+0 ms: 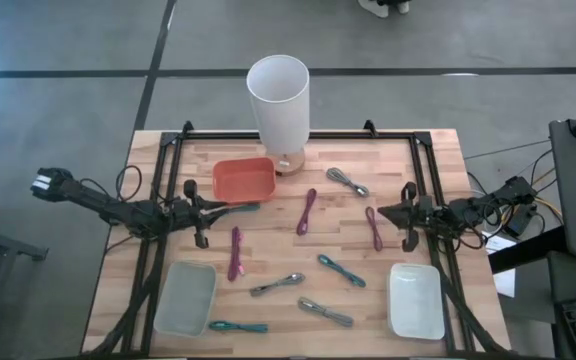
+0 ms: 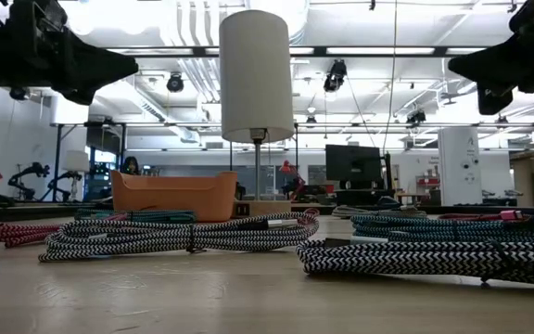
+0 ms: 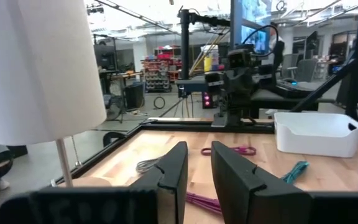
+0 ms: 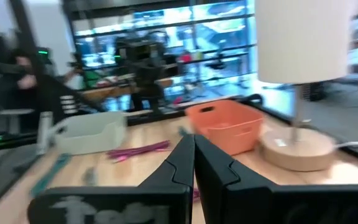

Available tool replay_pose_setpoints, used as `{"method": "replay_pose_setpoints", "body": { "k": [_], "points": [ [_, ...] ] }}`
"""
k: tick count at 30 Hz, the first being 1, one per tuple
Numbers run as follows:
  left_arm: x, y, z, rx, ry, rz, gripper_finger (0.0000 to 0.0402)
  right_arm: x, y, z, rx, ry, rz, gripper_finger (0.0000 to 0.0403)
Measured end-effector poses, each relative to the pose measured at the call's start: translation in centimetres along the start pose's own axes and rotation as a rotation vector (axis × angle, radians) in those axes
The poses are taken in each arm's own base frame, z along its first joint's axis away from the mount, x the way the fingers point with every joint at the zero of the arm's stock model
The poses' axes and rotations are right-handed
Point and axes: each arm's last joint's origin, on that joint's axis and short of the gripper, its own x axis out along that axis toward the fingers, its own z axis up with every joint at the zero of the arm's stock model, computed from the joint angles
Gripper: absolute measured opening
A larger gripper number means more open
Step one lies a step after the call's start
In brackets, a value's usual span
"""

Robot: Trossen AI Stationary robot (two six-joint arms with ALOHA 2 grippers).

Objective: Pick & Place USB Port
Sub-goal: Put the bottom left pink charger cable into the gray bin

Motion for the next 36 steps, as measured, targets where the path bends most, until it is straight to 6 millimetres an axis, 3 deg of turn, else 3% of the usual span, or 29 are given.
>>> {"method": "replay_pose_setpoints", "body": {
  "k": [8,16,20,27,36],
  "points": [
    [0.1,0.0,0.3,-0.037,-0.007,0.007,0.0076,-0.1,-0.2,1.4,0.026,-0.131,-0.080,0.0008],
    [0.9,-0.2,3.1,-0.032,-0.019,0.022,0.0080,-0.1,0.0,2.0,-0.015,-0.160,-0.070,0.0009],
    [1.4,-0.3,4.3,0.031,0.057,0.027,0.0097,0.0,0.3,3.7,-0.038,-0.164,-0.061,0.0009],
    [1.7,-0.3,6.2,0.051,0.033,0.029,0.0133,0.9,1.5,7.6,-0.180,-0.005,-0.033,0.0009],
    [1.7,-0.2,6.6,0.047,0.027,0.029,0.0142,3.8,3.7,10.2,-0.305,0.279,-0.083,0.0009]
  ]
}}
